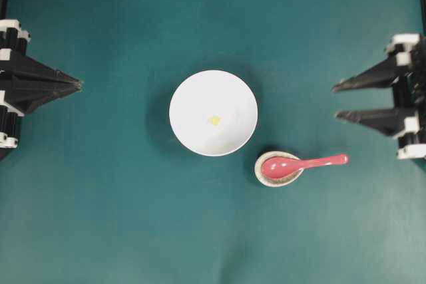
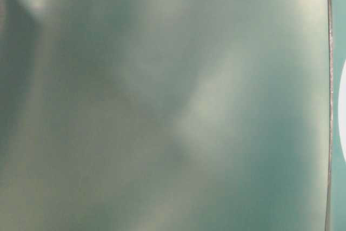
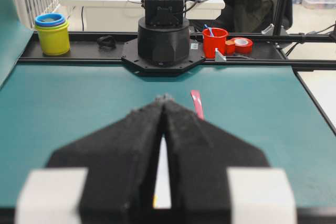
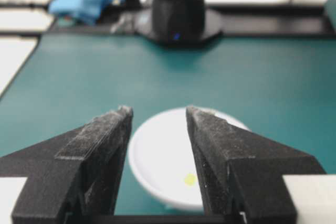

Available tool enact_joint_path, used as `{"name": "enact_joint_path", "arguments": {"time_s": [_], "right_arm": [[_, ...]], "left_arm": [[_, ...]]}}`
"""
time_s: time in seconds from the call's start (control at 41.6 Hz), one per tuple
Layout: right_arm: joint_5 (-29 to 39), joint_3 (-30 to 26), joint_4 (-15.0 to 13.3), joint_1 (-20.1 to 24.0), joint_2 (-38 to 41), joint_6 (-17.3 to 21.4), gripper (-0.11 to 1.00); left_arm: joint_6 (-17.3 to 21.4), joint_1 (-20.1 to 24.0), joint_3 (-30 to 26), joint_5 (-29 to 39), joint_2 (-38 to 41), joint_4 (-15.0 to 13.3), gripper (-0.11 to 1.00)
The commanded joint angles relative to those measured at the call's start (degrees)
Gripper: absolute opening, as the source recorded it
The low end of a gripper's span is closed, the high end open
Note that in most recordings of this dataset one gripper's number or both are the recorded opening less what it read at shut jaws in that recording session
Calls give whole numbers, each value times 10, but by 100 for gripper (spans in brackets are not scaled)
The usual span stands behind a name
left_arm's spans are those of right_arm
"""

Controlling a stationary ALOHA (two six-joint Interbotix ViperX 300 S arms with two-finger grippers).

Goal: Scoop the yellow hexagonal prism block from the bowl with a spoon using the right arm.
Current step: 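Move the right gripper toward the pink spoon handle on the spoon rest, then close the right gripper on the pink spoon handle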

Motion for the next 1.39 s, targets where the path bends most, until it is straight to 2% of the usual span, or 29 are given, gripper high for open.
{"name": "enact_joint_path", "arguments": {"time_s": [0.0, 0.337, 0.673, 0.913, 1.13, 1.37], "right_arm": [[-33, -1, 5, 15, 37, 1, 52], [-177, 18, 58, 73, 212, 2, 52], [-315, 54, 146, 152, 345, 2, 52], [-373, 81, 157, 185, 387, 3, 52], [-379, 105, 163, 185, 411, 29, 52], [-379, 99, 160, 186, 449, 41, 52]], "left_arm": [[3, -1, -9, -5, 4, 1, -1], [4, -1, -9, -4, 1, 1, -1], [4, -1, -9, -3, 1, 2, -1], [4, -1, -9, -4, 1, 1, -1], [4, -1, -9, -6, 1, 2, -1], [4, -1, -9, -8, 1, 1, -1]]}}
